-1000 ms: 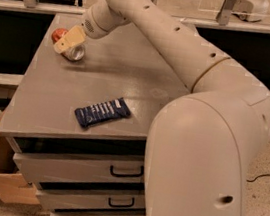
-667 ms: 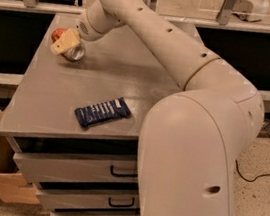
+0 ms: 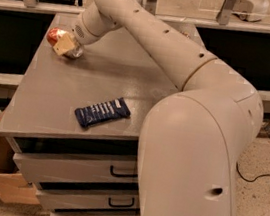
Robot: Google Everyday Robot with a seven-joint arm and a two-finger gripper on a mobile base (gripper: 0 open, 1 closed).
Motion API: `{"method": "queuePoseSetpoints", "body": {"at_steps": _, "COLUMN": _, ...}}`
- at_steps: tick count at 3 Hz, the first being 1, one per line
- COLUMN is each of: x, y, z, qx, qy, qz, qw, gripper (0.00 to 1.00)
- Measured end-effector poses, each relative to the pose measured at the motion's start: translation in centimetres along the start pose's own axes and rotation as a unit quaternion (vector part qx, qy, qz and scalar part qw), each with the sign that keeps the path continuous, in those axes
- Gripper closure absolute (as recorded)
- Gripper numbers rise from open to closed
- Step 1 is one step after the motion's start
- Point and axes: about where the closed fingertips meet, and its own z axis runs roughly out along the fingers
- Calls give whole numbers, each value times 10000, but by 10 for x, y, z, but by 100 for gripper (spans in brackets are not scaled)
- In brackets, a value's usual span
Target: Move coke can near rxbar blueberry
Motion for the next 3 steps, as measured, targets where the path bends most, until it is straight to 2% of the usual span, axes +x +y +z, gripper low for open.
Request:
{"method": "queuePoseSetpoints", "body": {"at_steps": 1, "x": -14, "y": 3, "z": -14, "qx": 131, "qy": -100, "qz": -277, "qw": 9995, "gripper": 86}}
{"method": "queuePoseSetpoints", "body": {"at_steps": 2, "x": -35, "y": 7, "z": -31, "qx": 267, "qy": -219, "qz": -741, "qw": 9967, "gripper": 100}}
{"method": "queuePoseSetpoints", "body": {"at_steps": 3, "x": -44, "y": 15, "z": -44, "qx": 235, "qy": -316, "qz": -1071, "qw": 9935, "gripper": 100}}
